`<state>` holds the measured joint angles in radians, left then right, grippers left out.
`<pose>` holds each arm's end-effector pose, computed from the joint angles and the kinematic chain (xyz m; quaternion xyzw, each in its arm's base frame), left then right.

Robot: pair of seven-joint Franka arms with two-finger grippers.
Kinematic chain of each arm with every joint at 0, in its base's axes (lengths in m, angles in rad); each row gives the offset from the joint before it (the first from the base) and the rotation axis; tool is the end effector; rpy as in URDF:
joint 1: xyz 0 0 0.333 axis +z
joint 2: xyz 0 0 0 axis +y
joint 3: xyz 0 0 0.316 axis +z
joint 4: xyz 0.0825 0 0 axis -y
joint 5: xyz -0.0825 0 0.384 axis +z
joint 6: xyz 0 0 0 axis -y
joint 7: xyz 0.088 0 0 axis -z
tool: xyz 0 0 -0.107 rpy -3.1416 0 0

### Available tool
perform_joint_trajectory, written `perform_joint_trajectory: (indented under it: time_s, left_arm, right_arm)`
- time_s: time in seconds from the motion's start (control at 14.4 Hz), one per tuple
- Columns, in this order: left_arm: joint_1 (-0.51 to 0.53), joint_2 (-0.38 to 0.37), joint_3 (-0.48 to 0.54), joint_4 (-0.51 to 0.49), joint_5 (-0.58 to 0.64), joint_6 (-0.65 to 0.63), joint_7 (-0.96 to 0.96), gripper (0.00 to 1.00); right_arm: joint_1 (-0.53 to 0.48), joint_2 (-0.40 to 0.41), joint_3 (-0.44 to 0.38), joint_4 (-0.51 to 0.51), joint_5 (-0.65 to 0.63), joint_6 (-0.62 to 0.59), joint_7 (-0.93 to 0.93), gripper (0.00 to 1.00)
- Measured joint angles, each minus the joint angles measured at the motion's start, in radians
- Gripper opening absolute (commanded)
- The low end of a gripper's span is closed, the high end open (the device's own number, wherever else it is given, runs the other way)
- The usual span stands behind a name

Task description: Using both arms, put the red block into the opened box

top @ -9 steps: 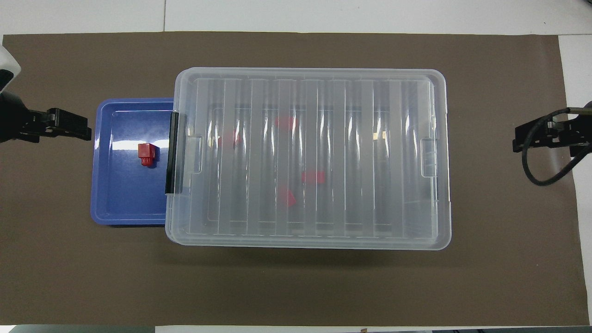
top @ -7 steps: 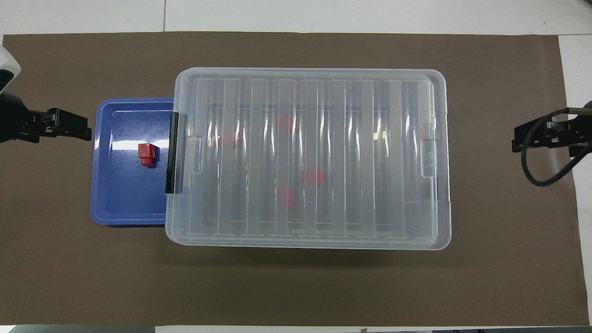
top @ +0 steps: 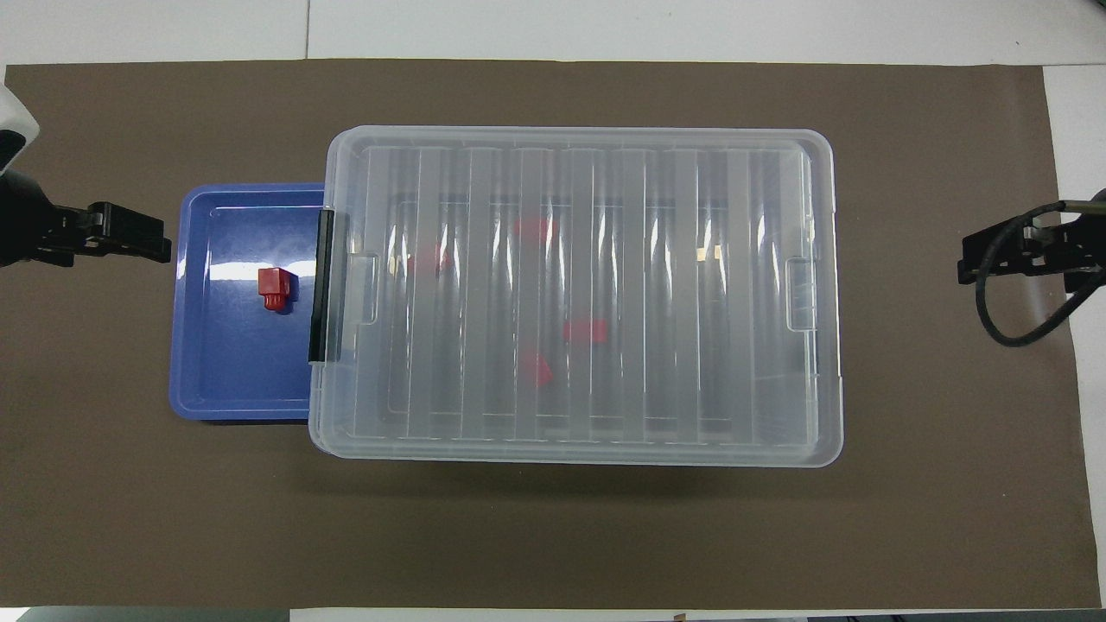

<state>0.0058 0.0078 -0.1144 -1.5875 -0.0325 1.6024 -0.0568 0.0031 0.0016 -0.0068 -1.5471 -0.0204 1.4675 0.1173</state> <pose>0.5560 -0.0638 0.6151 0.9995 -0.0254 0.0022 0.0169 0.5441 -0.0044 0.6261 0.9973 -0.0610 -0.0399 0.0125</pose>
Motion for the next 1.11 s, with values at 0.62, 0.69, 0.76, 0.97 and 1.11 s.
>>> perform_joint_trajectory:
  time_s: [0.62,0.69,0.76,0.97,1.11]
  left_arm:
    - [0.0,0.0,0.0,0.0,0.0,0.0,0.0,1.0]
    - [0.0,0.0,0.0,0.0,0.0,0.0,0.0,1.0]
    - [0.0,0.0,0.0,0.0,0.0,0.0,0.0,1.0]
    - [0.0,0.0,0.0,0.0,0.0,0.0,0.0,1.0]
    - [0.0,0.0,0.0,0.0,0.0,0.0,0.0,1.0]
  right_arm:
    - [0.03,0.0,0.02,-0.004,0.002,0.023,-0.001,1.0]
    - [0.041,-0.002,0.024,-0.013,0.002,0.056,-0.001,1.0]
    - [0.046,-0.004,0.025,-0.028,0.002,0.097,-0.001,1.0]
    - [0.048,-0.006,0.026,-0.09,0.025,0.173,-0.001,1.0]
    - [0.055,0.001,0.027,-0.135,0.041,0.233,-0.001,1.0]
